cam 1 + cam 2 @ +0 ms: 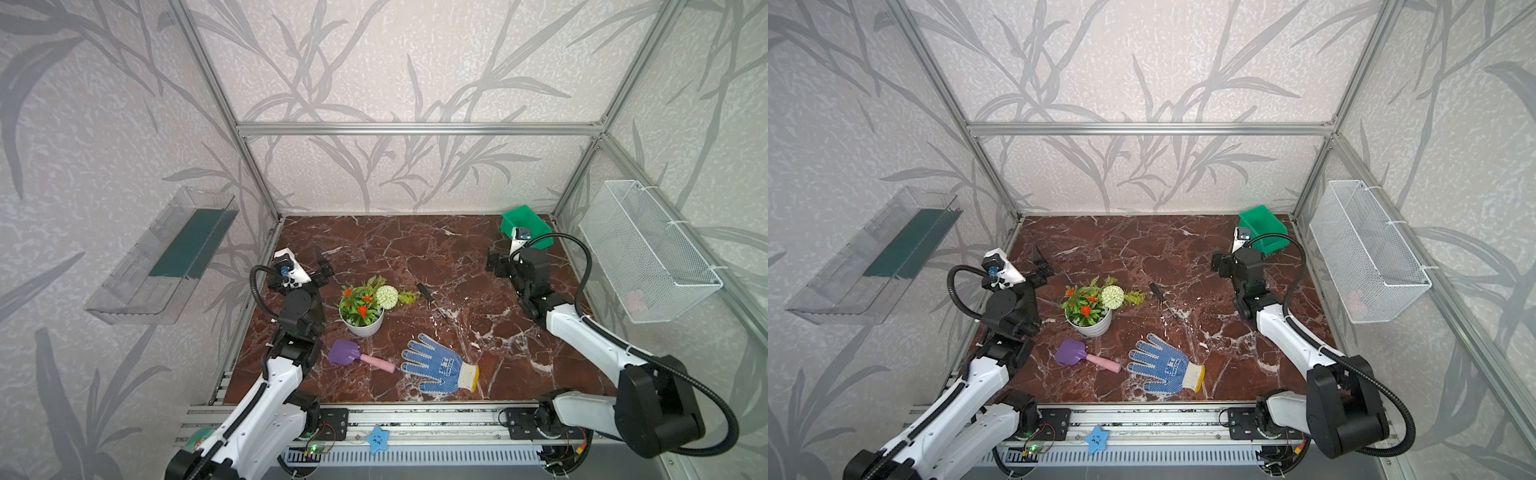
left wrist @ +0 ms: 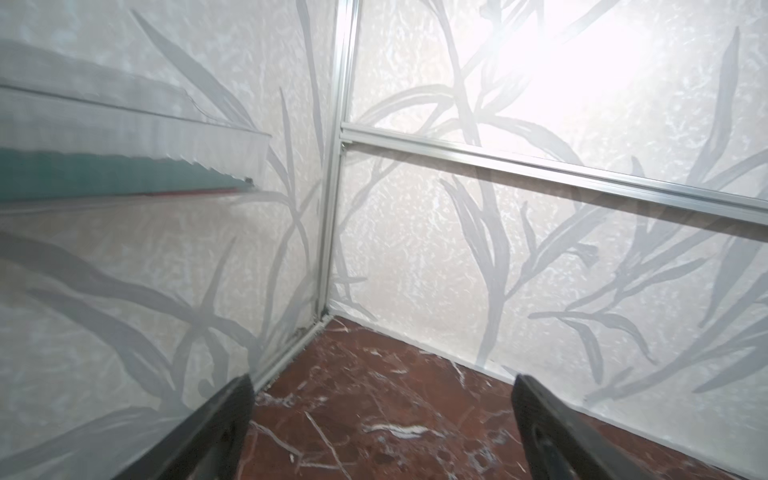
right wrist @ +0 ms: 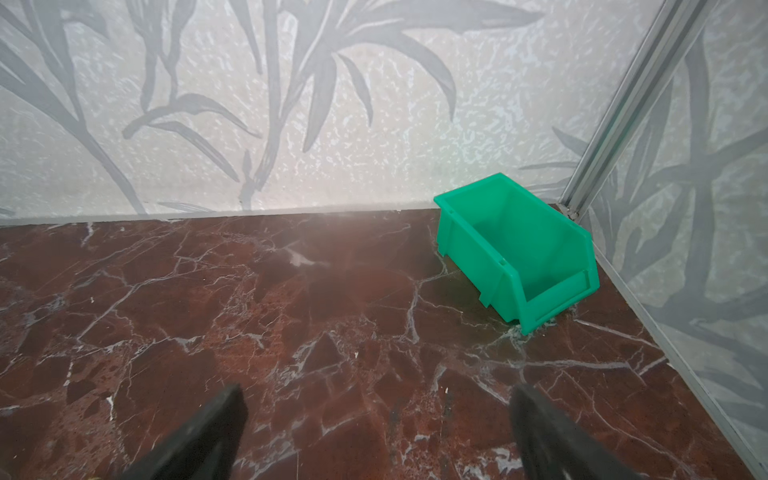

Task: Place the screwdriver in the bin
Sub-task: 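Grasp the green bin rim with the right gripper while the left arm extends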

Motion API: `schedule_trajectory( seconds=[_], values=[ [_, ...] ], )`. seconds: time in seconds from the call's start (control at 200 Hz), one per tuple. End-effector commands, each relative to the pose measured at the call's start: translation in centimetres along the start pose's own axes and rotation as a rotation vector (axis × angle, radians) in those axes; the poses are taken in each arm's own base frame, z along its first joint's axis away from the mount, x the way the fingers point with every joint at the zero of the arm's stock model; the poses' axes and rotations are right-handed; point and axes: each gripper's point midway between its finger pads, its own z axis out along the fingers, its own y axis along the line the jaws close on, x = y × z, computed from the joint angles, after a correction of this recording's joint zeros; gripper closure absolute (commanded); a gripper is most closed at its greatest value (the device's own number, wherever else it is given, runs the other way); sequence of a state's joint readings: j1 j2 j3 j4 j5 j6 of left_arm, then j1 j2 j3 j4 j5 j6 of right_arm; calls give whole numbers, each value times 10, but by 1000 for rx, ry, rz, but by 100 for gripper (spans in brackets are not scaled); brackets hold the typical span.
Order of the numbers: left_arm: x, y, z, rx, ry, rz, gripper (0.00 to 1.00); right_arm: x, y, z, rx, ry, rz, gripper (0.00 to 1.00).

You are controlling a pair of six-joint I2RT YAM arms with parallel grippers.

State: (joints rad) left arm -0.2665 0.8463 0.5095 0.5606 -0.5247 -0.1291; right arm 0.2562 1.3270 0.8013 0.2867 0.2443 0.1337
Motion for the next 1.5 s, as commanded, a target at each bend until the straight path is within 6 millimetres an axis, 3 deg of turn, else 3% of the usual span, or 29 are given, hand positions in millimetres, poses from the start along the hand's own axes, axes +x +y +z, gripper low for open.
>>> schedule_trajectory(
  seconds=[0.0,0.17,0.3,0.31,0.4,0.52,0.755,1.0,1.095,1.145,1.27,1.4,1.495],
  values=[
    [4,-54,9,191,130,-52,1,-16,-12,17,61,33,-5,1],
    [-6,-158,6,460,203,43,1,-6,-44,57,149,242,-30,1],
    [8,-240,-5,672,215,196,1,-4,-64,83,157,292,1,0],
    [10,-246,-6,684,224,215,1,4,-65,89,158,310,-3,0],
    [26,-287,-13,769,289,347,1,14,-74,111,178,372,-27,3],
    [46,-316,-21,827,359,445,1,19,-85,134,189,420,-36,4],
    [66,-337,-33,929,405,480,1,49,-105,174,146,535,24,11],
    [75,-336,-28,898,434,449,1,73,-116,190,179,590,-3,24],
    [76,-332,-28,874,454,416,1,77,-120,191,150,603,29,37],
    [77,-330,-30,874,466,399,1,75,-120,188,144,603,28,49],
    [75,-327,-37,889,472,331,1,69,-108,180,87,596,51,63],
    [75,-318,-37,845,517,258,1,70,-103,169,67,610,85,86],
    [79,-311,-46,849,571,225,1,75,-102,166,79,606,84,91]
  ],
)
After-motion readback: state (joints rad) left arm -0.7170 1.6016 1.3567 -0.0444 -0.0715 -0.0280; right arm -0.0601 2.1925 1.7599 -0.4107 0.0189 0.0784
